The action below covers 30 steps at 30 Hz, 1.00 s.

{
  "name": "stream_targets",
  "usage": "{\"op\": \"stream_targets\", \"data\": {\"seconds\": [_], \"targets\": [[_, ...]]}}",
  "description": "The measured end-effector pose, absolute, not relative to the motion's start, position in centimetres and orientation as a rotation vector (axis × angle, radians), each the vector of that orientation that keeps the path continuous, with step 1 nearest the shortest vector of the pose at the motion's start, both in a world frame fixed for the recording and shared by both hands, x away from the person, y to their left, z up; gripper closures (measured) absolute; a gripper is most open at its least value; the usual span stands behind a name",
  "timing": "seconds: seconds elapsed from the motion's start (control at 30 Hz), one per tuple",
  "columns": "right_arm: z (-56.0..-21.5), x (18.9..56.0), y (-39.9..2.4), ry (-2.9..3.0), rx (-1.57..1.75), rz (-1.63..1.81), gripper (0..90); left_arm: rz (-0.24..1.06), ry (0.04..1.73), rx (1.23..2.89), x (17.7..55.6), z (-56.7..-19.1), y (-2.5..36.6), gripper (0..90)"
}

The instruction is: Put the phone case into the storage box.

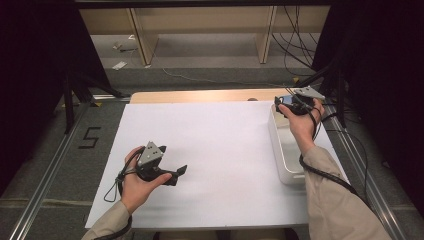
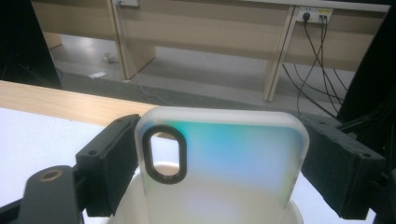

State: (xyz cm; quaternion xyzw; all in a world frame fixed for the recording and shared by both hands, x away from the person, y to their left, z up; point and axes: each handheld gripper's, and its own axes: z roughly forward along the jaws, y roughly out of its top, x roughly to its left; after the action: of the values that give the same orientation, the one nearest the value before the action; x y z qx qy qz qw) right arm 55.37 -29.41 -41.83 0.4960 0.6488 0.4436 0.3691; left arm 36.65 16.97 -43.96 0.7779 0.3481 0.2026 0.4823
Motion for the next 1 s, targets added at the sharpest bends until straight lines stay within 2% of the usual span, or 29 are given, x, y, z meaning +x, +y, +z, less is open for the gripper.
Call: {"op": "stream_targets", "data": {"seconds": [0.47,1.0], "targets": [[-42.21,55.63,-29.30,1.709,1.300,1.109,5.4,0.492,0.847,1.896,36.66,-43.98,16.97,0.6],[-41.65,55.59,-29.41,1.705,1.298,1.139,2.0,0.492,0.847,1.895,36.66,-43.96,16.98,0.6]]}}
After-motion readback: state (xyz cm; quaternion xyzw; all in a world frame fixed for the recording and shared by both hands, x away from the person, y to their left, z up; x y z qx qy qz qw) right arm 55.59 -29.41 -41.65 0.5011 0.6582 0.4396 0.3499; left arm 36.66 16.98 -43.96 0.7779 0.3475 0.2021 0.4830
